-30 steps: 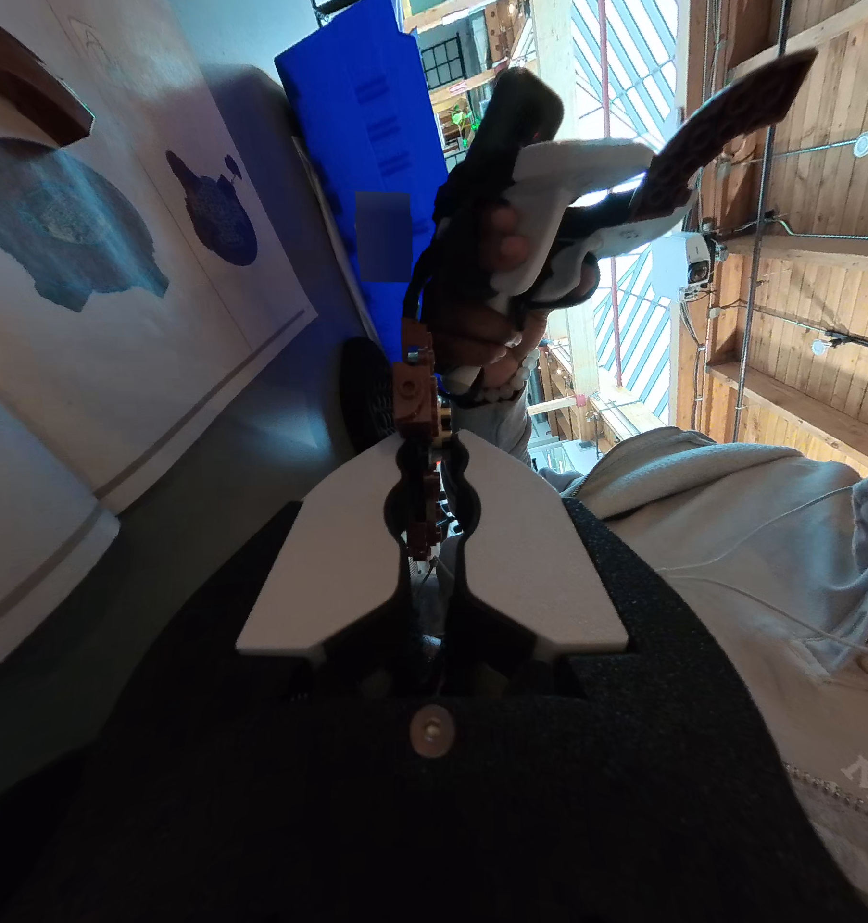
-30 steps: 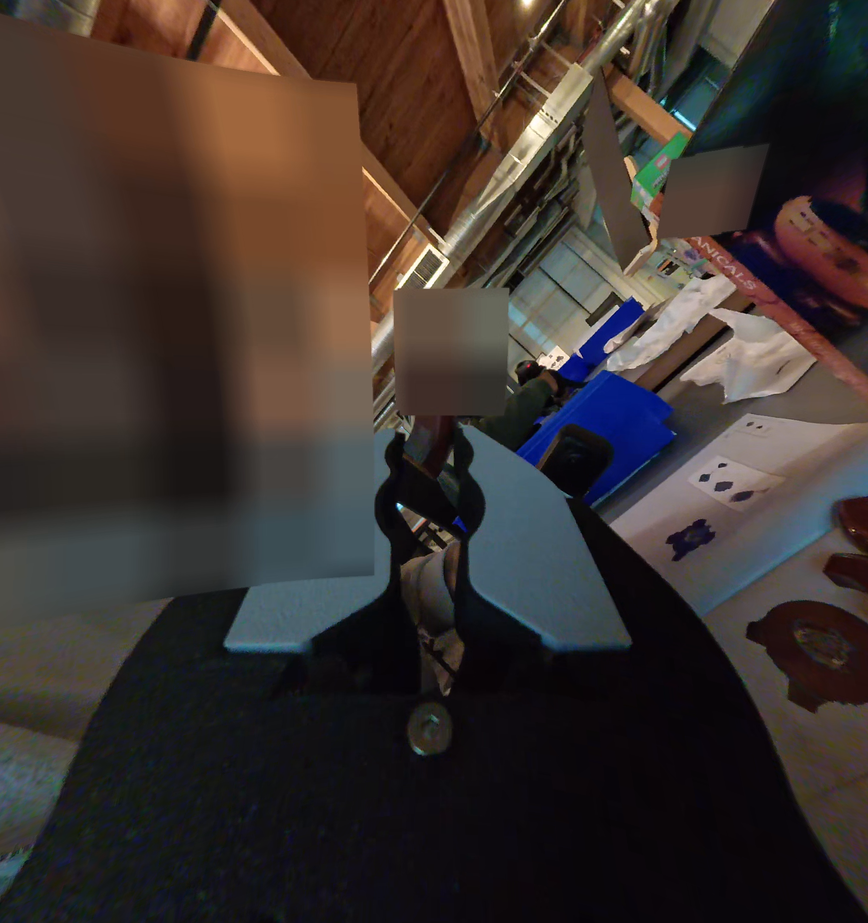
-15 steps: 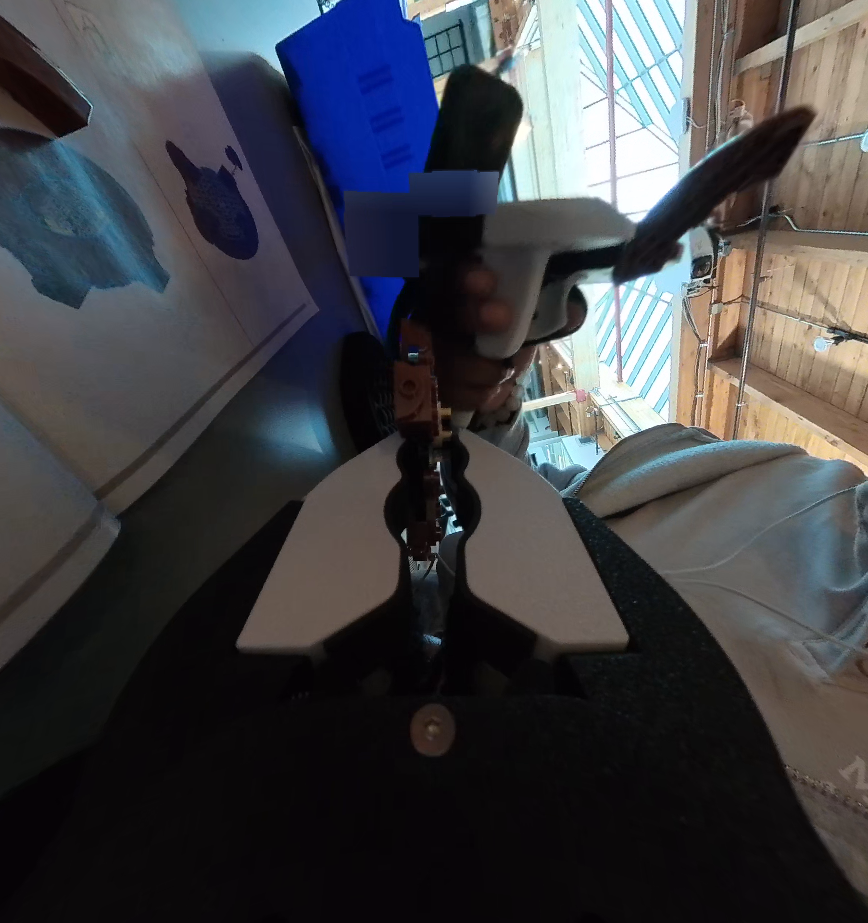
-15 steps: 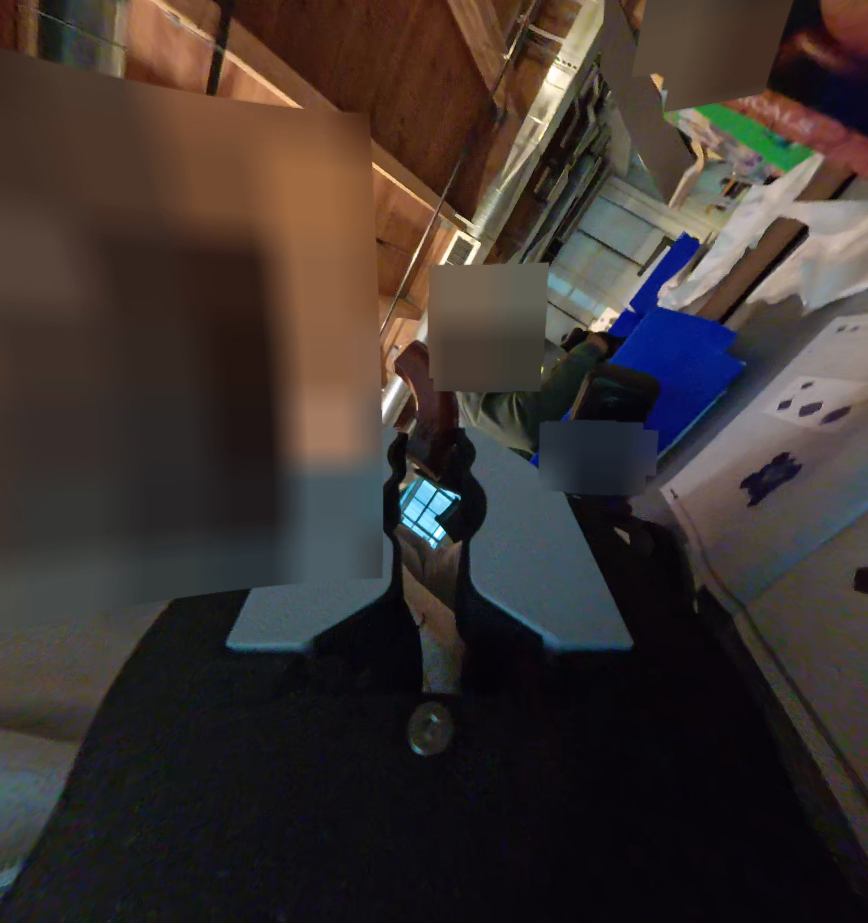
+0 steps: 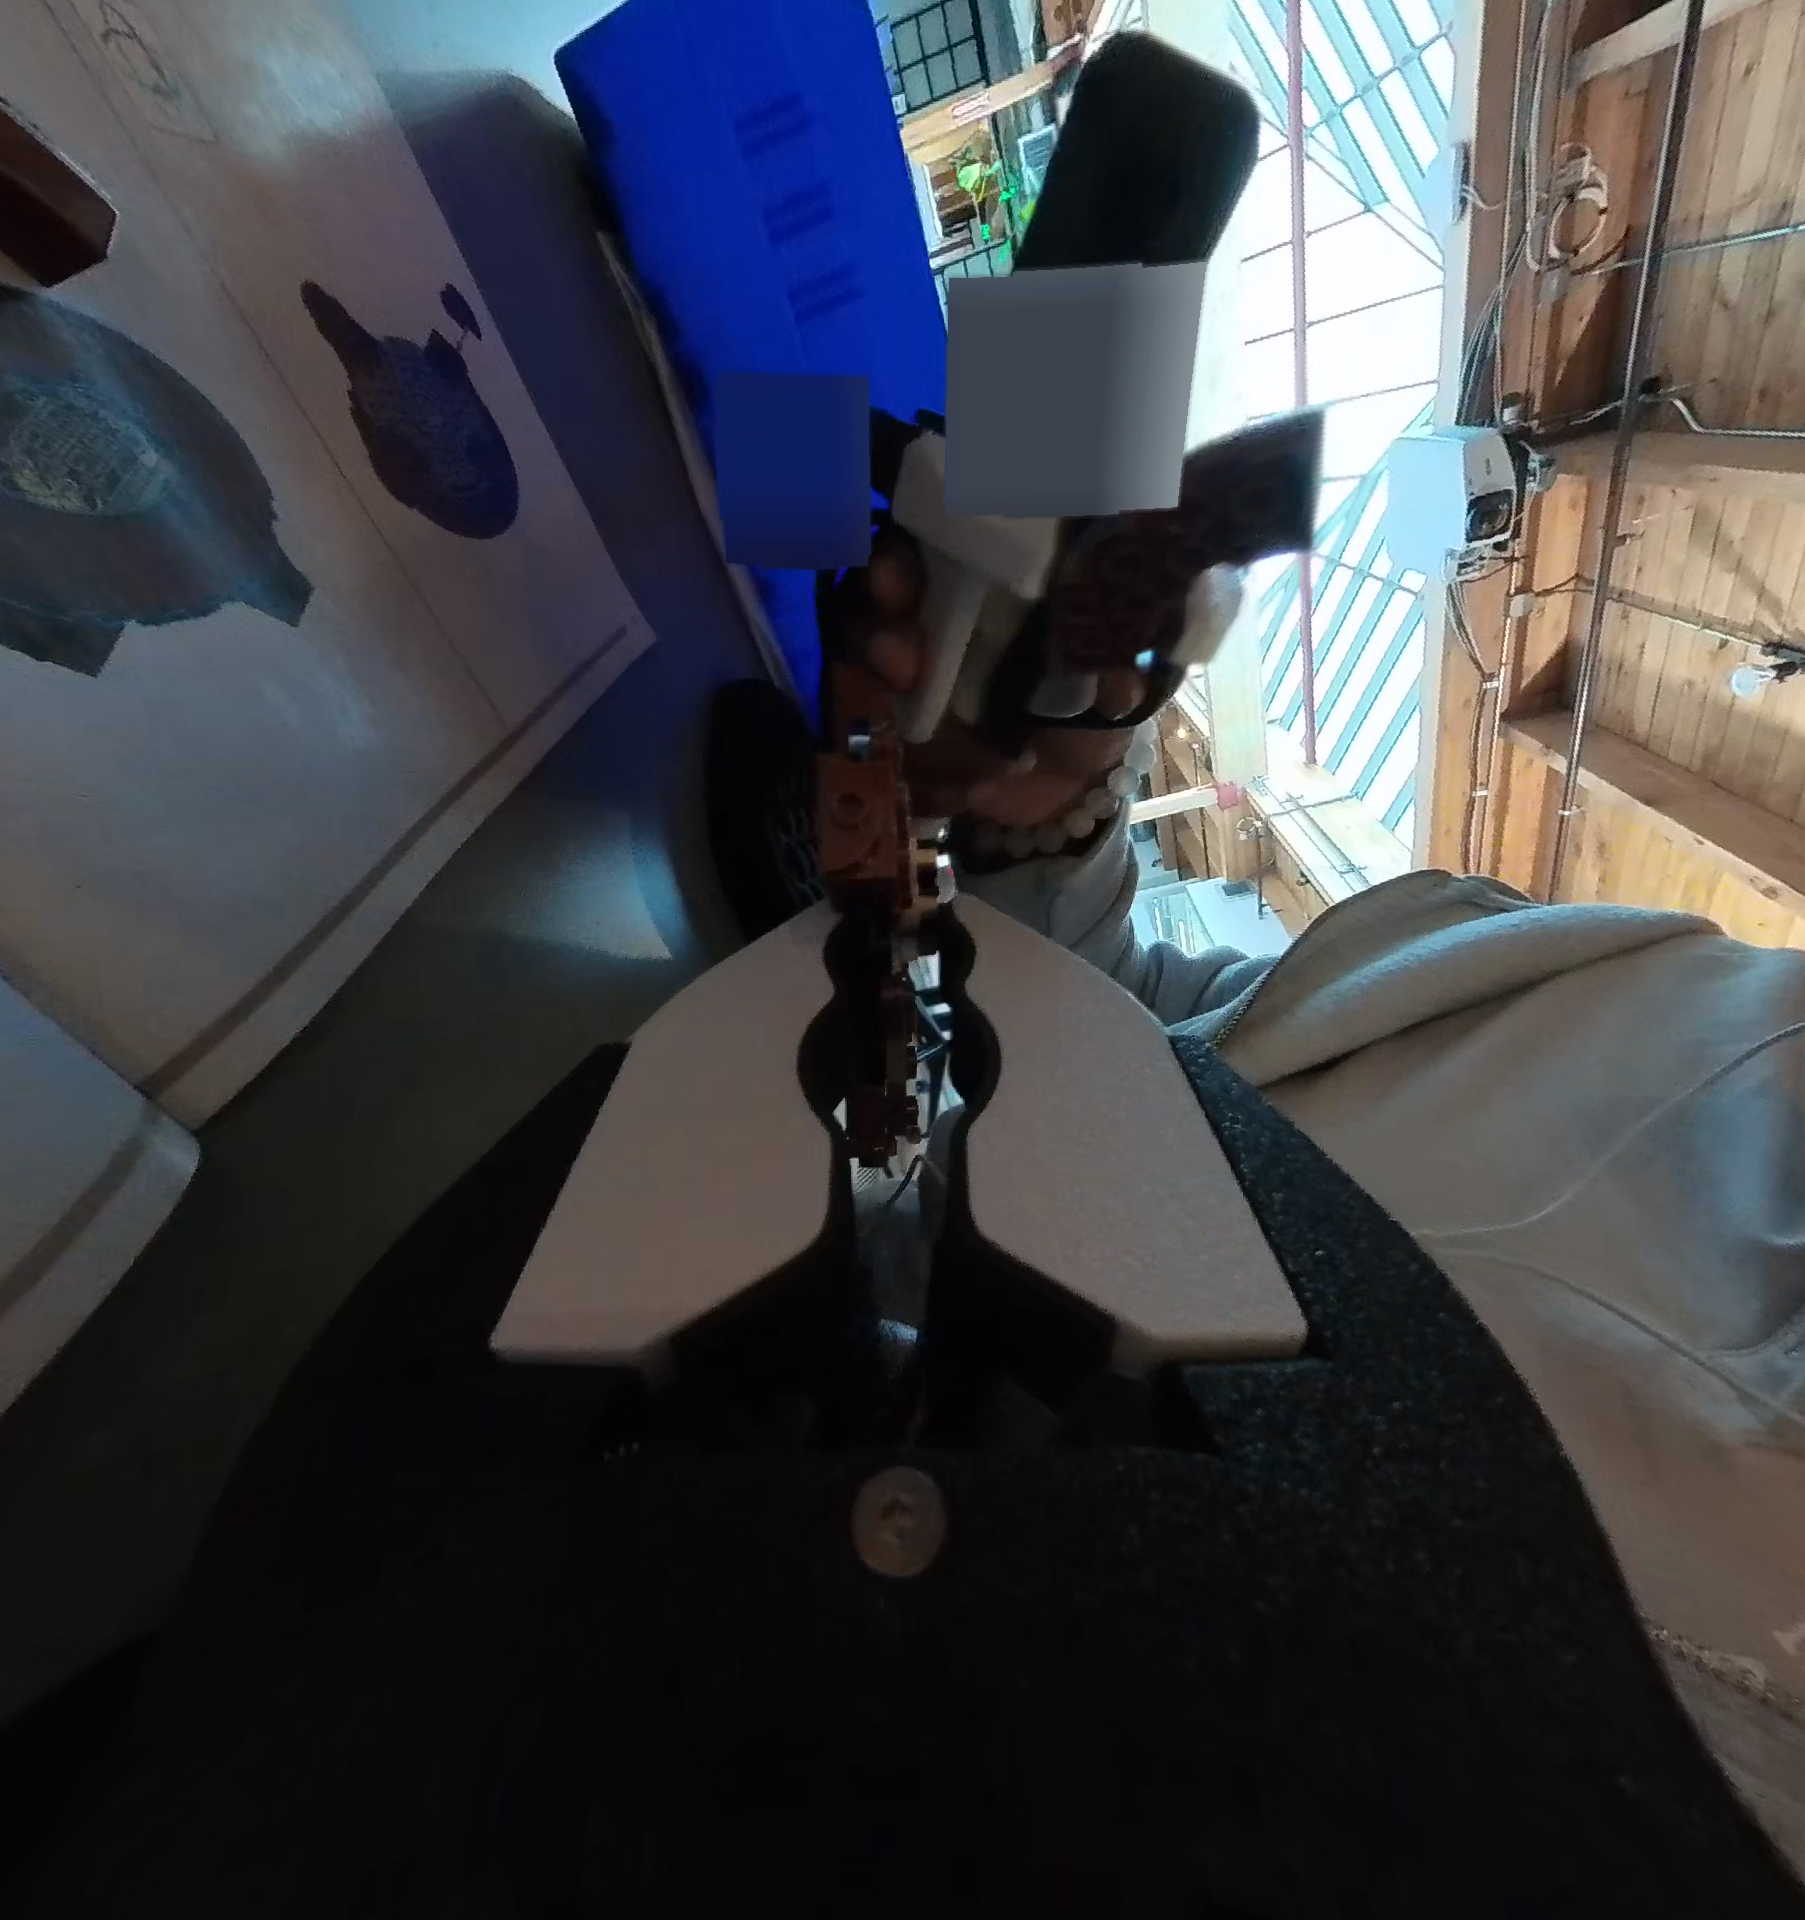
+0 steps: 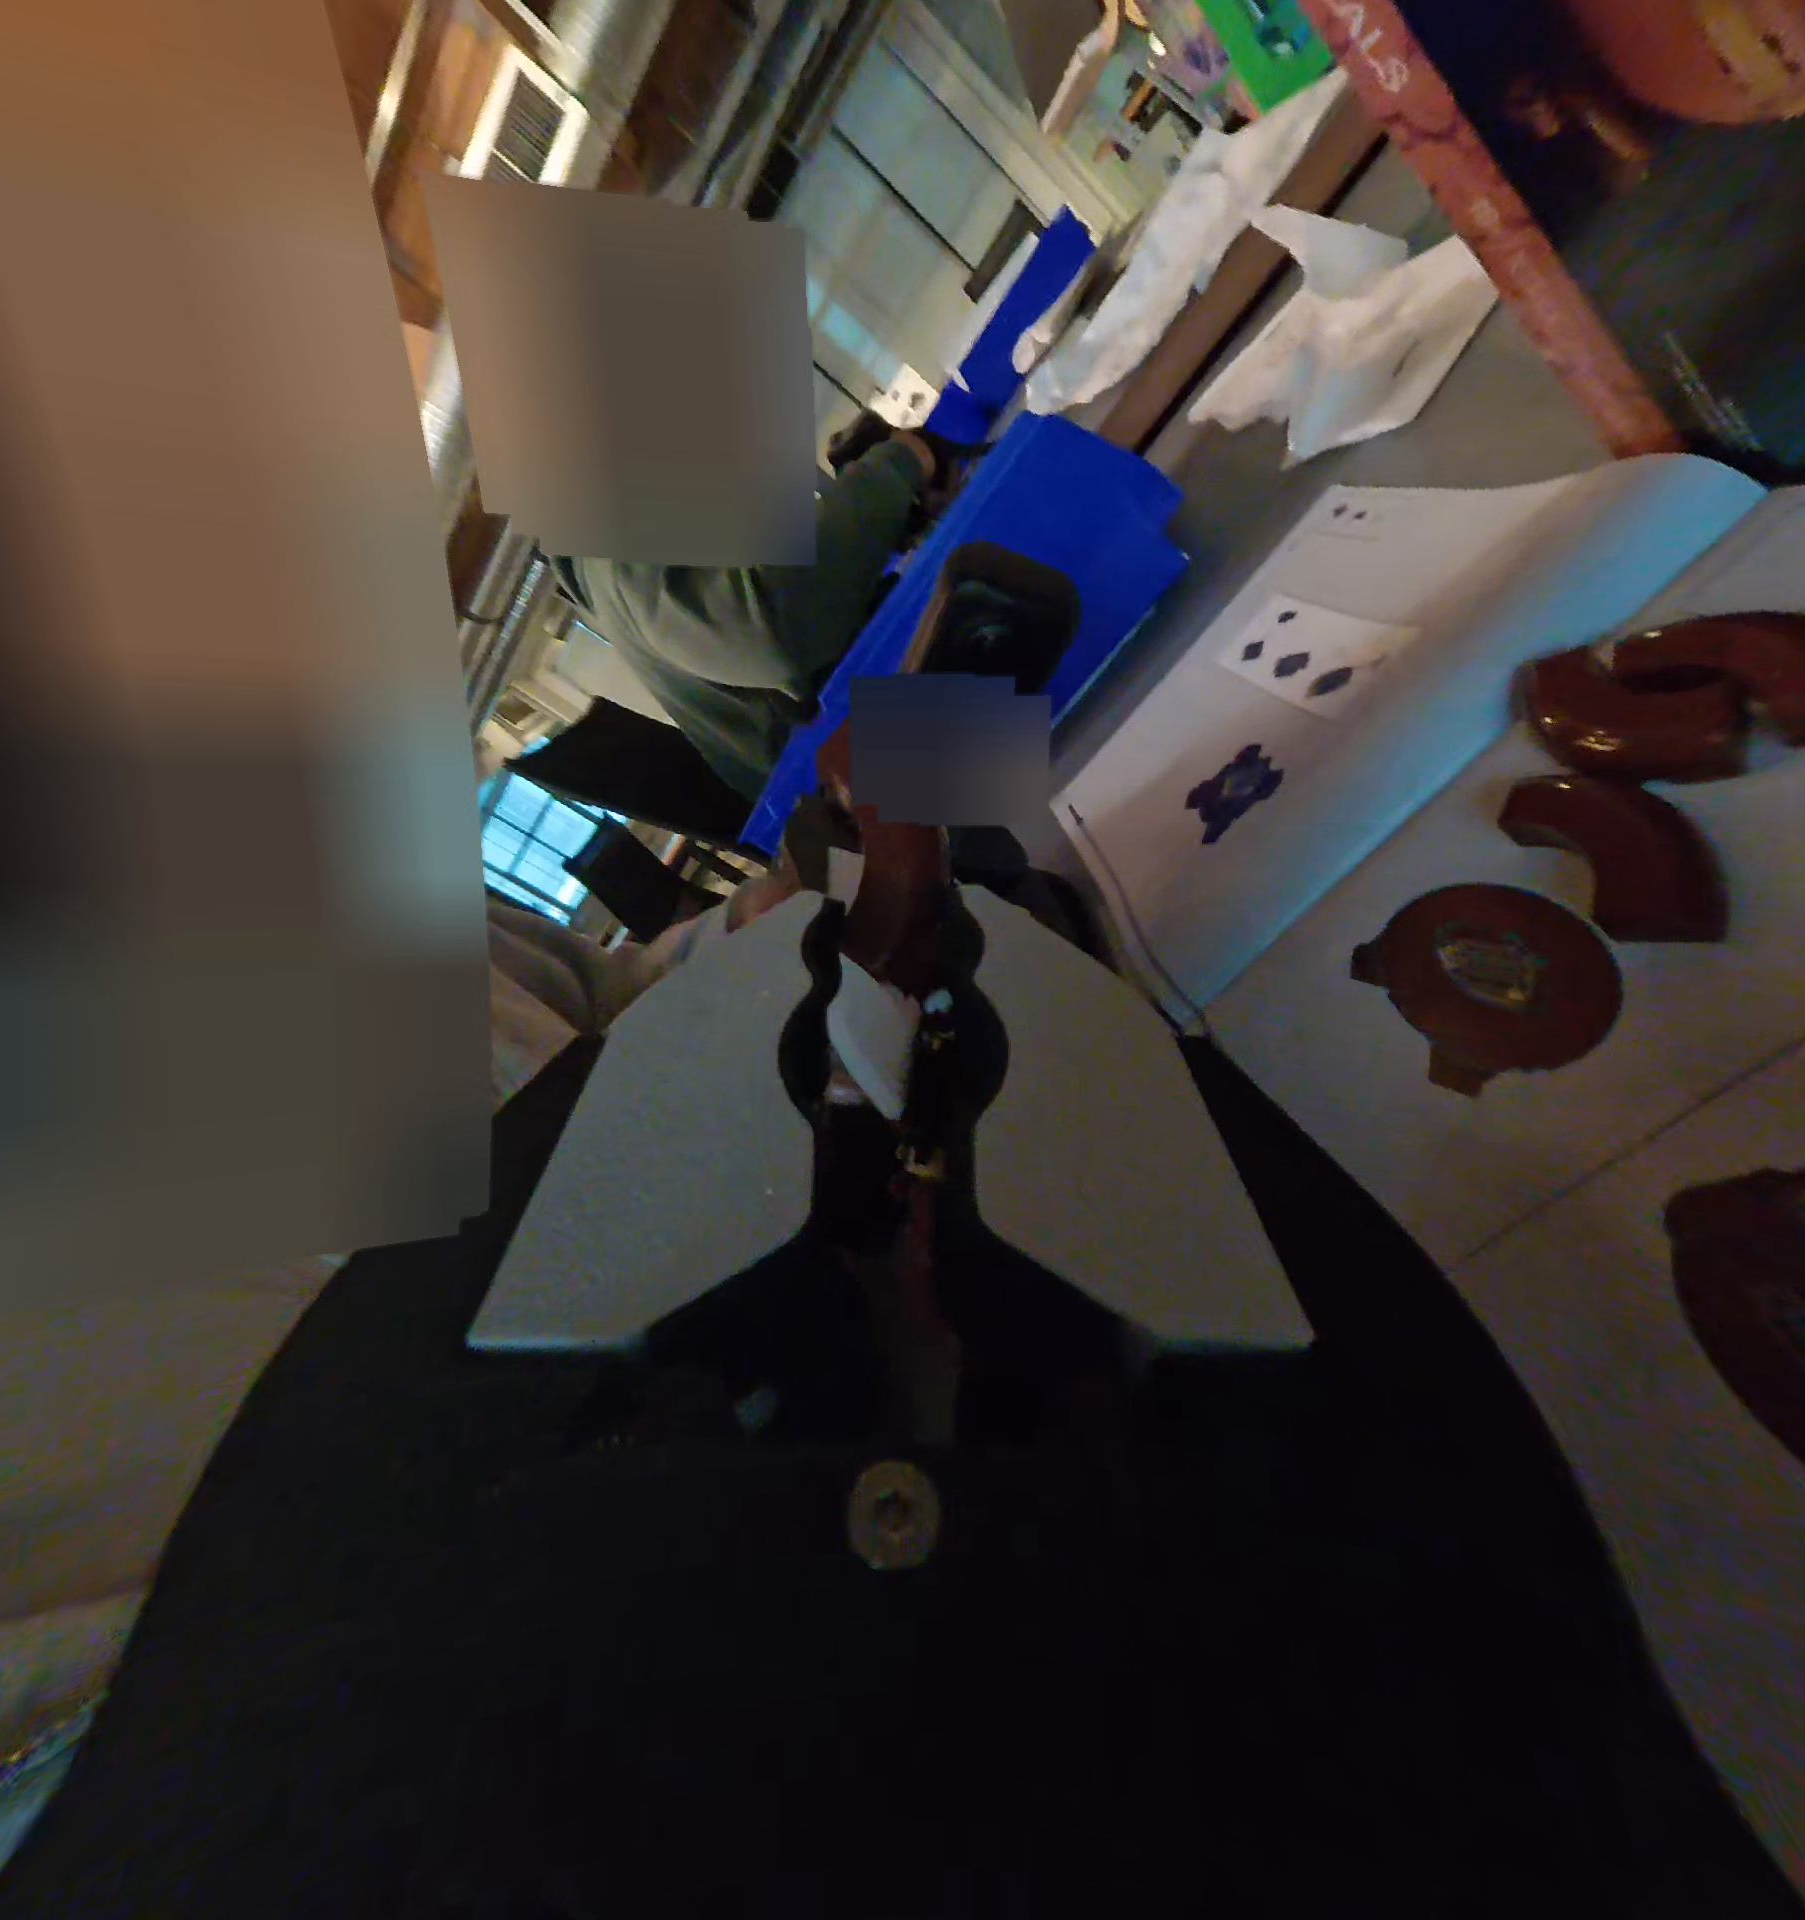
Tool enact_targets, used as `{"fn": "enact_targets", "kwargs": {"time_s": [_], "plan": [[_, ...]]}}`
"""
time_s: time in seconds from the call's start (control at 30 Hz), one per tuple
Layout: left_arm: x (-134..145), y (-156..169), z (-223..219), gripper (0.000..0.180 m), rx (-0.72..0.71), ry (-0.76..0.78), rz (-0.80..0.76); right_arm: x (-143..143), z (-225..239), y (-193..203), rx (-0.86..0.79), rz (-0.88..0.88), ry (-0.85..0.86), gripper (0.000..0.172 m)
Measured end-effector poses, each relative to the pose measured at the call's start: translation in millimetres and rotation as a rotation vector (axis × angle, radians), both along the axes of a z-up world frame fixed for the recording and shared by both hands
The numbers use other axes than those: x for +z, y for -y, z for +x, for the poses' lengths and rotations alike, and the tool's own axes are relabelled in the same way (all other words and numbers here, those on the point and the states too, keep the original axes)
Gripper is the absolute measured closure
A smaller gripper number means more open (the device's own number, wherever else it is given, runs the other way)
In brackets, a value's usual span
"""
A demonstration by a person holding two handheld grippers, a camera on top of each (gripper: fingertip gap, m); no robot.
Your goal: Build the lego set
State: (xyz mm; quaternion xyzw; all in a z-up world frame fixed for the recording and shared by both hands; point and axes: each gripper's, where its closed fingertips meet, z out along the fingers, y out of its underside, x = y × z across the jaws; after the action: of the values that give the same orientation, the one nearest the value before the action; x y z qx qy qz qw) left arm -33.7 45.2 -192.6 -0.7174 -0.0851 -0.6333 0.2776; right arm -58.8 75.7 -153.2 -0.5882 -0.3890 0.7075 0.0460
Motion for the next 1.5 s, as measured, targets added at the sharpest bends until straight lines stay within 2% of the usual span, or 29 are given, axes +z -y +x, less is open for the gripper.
{"fn": "enact_targets", "kwargs": {"time_s": [0.17, 0.43, 0.67, 0.87, 1.5], "plan": [[1, 0, -1, 0.167, 0.003, -0.004, 0.003, -12, -1, 2, -0.005, 0.14, 0.072, 0.155], [-3, -2, -3, 0.167, 0.032, -0.008, -0.009, -34, 0, 5, -0.004, 0.706, 0.257, 0.155], [-3, -3, -6, 0.168, 0.057, 0.003, -0.007, -35, -1, 7, 0.022, 1.077, 0.272, 0.155], [-2, -2, -7, 0.168, 0.062, 0.012, -0.005, -36, 1, 5, 0.054, 1.29, 0.283, 0.155], [-1, -3, -9, 0.168, 0.069, 0.035, -0.003, -35, -2, 3, 0.071, 1.361, 0.303, 0.155]]}}
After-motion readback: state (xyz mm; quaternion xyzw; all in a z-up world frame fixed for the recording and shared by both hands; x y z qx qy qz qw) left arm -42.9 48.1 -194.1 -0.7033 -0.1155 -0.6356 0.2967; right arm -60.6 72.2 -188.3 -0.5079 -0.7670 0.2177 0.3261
